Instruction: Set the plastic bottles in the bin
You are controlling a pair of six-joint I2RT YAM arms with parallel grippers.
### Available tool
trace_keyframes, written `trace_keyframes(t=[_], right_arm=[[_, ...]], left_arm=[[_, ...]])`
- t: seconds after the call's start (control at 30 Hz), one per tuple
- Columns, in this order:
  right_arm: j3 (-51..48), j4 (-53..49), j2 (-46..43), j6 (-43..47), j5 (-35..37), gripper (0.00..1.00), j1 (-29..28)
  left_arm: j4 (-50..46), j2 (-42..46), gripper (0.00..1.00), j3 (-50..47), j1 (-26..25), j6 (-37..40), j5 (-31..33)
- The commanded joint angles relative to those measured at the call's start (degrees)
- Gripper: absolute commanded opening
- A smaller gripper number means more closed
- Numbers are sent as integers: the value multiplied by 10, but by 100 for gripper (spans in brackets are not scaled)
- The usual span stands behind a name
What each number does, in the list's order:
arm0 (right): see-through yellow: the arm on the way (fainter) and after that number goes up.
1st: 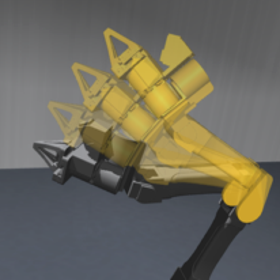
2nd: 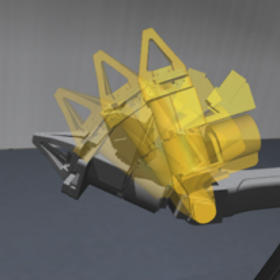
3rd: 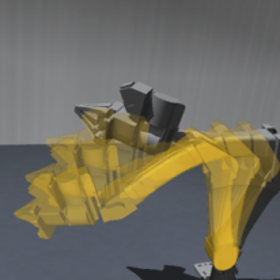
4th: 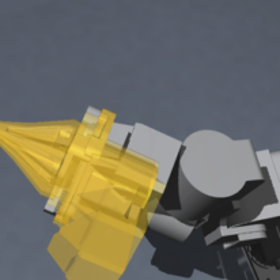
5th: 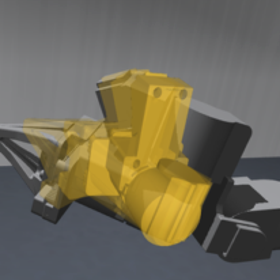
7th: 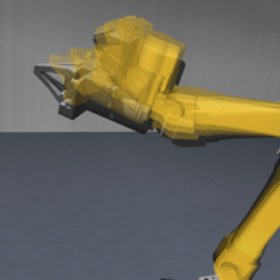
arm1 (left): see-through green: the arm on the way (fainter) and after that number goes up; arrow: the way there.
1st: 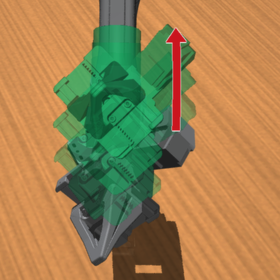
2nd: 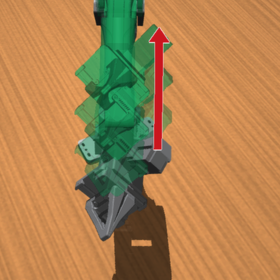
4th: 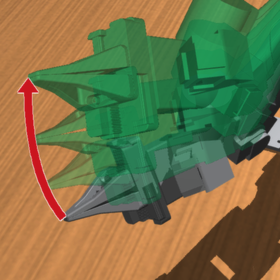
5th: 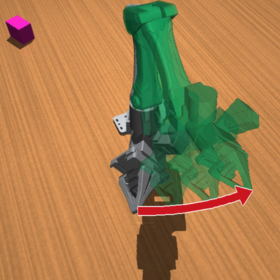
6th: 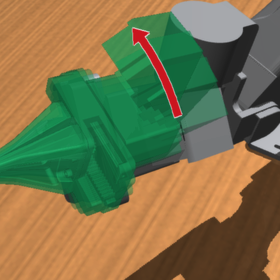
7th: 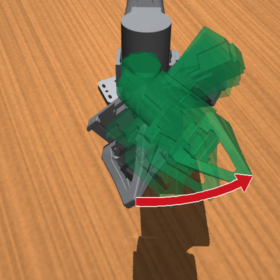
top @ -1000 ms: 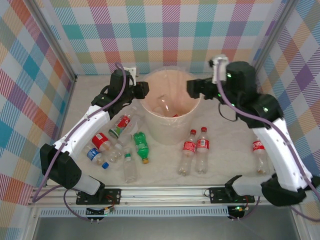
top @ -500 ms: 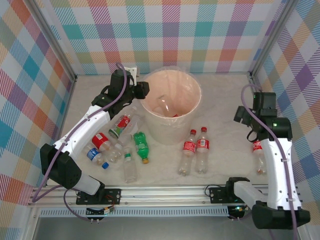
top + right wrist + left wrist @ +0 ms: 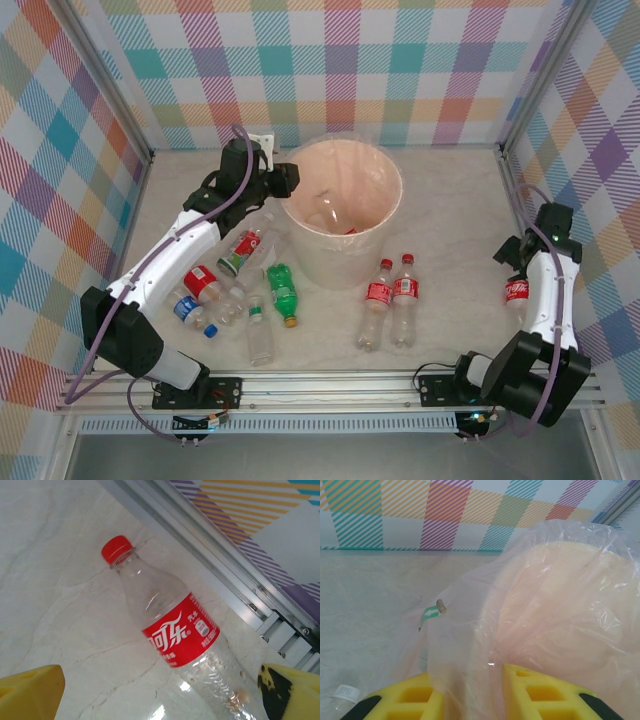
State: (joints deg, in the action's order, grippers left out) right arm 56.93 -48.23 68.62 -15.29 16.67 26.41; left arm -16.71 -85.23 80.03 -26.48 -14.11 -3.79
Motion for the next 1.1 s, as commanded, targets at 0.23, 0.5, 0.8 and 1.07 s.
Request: trace_keyframes(t=[0.23, 0.5, 0.8, 1.07], right_arm=[[-8, 107, 102, -22, -35, 99, 23], [-29, 143, 145, -6, -30, 97, 23], [-55, 153, 164, -17, -93, 96, 21], [-81, 152, 153, -27, -86, 82, -39]], left_arm=[[-79, -26, 29, -25, -6, 4, -23], [-82, -22, 29, -25, -7, 10, -14], [-81, -20, 29, -25, -8, 9, -14], [-82, -20, 29, -25, -8, 11, -11]])
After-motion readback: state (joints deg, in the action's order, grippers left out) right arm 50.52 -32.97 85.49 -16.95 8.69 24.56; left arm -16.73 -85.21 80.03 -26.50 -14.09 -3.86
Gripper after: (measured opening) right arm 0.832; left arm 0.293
